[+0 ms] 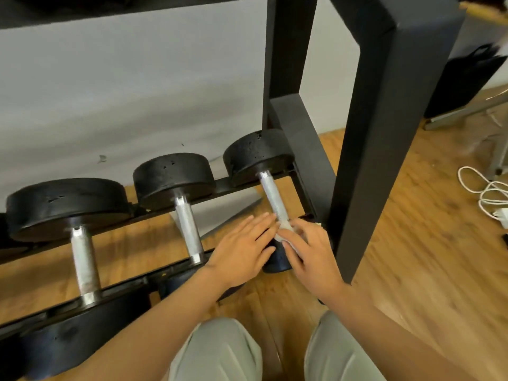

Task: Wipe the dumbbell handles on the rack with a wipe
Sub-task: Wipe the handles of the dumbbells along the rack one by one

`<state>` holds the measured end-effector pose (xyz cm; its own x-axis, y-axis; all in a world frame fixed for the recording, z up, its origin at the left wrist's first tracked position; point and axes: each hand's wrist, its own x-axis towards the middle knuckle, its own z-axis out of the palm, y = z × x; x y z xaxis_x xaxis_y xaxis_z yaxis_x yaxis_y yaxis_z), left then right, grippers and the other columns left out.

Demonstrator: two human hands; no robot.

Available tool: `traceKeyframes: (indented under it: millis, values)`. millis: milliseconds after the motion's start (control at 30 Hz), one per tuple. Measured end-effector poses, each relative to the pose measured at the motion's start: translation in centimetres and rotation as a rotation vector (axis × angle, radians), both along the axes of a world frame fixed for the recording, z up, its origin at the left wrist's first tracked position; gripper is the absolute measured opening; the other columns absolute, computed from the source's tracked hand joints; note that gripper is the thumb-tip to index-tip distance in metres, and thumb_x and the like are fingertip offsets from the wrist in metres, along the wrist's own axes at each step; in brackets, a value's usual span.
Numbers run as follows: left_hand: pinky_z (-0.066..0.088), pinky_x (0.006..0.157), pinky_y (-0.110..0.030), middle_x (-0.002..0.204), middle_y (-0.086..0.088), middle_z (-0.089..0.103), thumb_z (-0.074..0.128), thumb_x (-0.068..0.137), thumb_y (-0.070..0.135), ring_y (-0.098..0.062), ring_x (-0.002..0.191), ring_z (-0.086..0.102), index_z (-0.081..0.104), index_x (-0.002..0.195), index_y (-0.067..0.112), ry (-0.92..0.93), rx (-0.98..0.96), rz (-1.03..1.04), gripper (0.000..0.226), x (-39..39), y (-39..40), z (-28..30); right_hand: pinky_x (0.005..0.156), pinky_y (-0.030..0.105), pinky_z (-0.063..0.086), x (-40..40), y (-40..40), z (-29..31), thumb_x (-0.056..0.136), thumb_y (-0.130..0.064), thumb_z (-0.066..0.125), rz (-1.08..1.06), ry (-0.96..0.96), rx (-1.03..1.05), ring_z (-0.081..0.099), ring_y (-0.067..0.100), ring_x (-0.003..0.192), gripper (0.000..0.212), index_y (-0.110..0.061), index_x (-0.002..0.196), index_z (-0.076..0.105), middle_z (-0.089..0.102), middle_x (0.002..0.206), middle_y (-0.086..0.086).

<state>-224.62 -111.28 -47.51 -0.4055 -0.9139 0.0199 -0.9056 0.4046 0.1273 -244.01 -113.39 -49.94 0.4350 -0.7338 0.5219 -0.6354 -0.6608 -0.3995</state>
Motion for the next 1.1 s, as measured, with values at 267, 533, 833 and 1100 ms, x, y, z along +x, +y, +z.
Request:
traceKeyframes:
  millis: [267, 533, 833, 1100]
  values:
    - [-0.015, 0.117, -0.024, 0.161, 0.010, -0.015, 0.023, 0.100, 0.060, -0.004, 0.146, -0.020, -0.005, 0.157, 0.025, -0.029, 0.078, -0.035, 0.073, 1.2, -1.6, 0.5, 0.120, 0.043, 0.018, -1.7, 4.1, -1.9, 0.101, -0.018, 0.036, -0.033, 0.109, 0.075, 0.022, 0.018, 0.148, 0.048, -0.017, 0.148, 0.037, 0.030, 0.158, 0.002]
    - [-0.017, 0.117, -0.023, 0.159, 0.013, -0.014, 0.002, 0.088, 0.068, -0.002, 0.146, -0.018, -0.011, 0.152, 0.029, -0.040, 0.077, -0.145, 0.076, 1.8, -1.7, -0.8, 0.116, 0.017, 0.015, -1.3, 1.5, -0.1, 0.107, -0.036, 0.025, -0.192, 0.014, 0.285, 0.007, 0.003, 0.148, 0.049, -0.026, 0.155, 0.022, 0.009, 0.161, -0.014]
    - [-0.006, 0.119, -0.027, 0.162, 0.006, -0.002, 0.009, 0.094, 0.060, -0.006, 0.148, -0.006, 0.003, 0.156, 0.022, -0.064, -0.040, -0.162, 0.073, 1.4, -1.4, -1.0, 0.106, 0.003, 0.014, -1.4, 2.4, -0.7, 0.105, -0.044, 0.021, -0.248, -0.069, 0.391, 0.014, 0.004, 0.147, 0.049, -0.033, 0.153, 0.015, 0.016, 0.160, -0.013]
    - [0.028, 0.116, -0.037, 0.154, -0.007, 0.040, 0.046, 0.099, 0.041, -0.018, 0.142, 0.035, 0.038, 0.151, 0.013, -0.165, -0.285, -0.172, 0.059, 0.8, 0.6, -1.0, 0.120, 0.027, 0.014, -0.8, 4.3, -1.9, 0.104, -0.046, 0.021, -0.284, -0.150, 0.449, -0.001, 0.002, 0.148, 0.053, -0.034, 0.155, 0.010, 0.006, 0.162, -0.012]
